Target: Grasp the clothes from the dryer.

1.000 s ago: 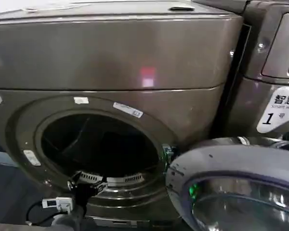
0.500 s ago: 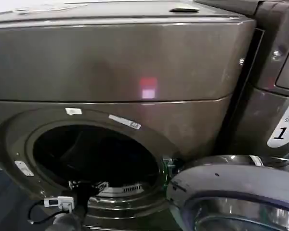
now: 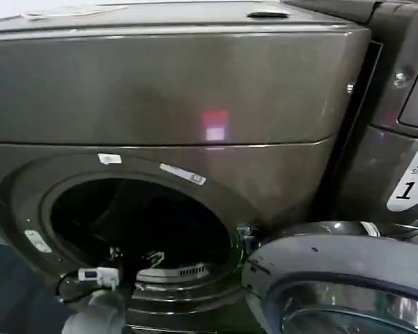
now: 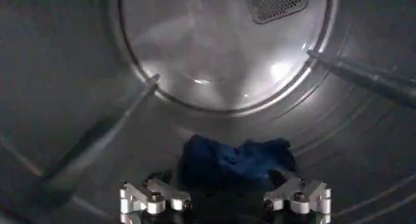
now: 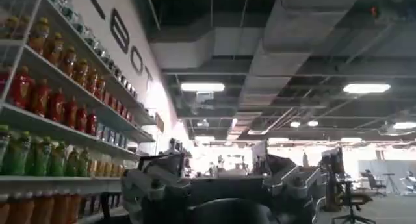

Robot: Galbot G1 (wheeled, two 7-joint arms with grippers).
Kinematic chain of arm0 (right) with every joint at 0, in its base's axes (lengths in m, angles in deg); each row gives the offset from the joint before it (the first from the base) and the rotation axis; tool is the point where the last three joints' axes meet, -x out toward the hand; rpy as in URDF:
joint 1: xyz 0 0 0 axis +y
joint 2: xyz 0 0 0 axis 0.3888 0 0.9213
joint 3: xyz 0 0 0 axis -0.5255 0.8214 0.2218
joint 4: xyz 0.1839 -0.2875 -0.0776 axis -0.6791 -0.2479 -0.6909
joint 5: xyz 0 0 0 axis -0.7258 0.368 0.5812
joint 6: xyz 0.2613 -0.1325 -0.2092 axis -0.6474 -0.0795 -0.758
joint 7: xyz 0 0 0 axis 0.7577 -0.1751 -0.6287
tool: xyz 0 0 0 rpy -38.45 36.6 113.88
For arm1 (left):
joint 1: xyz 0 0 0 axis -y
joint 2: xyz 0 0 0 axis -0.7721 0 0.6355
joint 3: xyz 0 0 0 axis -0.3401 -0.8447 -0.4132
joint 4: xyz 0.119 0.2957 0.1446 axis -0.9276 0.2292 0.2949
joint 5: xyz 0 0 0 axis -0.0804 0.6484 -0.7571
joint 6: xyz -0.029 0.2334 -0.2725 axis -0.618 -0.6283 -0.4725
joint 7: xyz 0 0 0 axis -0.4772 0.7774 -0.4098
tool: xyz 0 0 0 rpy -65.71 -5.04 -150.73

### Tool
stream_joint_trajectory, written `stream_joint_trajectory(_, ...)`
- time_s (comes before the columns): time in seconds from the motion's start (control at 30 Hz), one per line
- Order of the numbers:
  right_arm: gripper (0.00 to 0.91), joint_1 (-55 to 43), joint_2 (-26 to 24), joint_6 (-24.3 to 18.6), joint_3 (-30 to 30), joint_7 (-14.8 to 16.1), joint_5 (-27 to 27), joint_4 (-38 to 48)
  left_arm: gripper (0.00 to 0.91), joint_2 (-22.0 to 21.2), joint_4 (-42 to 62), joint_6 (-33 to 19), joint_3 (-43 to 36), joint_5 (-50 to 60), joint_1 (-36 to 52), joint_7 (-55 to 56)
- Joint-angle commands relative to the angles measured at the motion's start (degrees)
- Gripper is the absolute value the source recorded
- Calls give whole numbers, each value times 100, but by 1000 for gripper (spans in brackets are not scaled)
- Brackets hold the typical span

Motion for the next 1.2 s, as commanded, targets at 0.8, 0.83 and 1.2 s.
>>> stream_joint_trajectory(0.8,907,2,-51,-16,90,-10,15,28,907,63,3704,257,-22,554,3498,-467)
stream_joint_trajectory(0.83,907,5,-46,-15,90,-3,15,26,907,60,3807,245,-31,621,3571,-499)
stream_joint_trajectory(1.2,907,43,-47,-23,53,16,18,51,907,472,4978,-1405,-573,4142,4592,-3218)
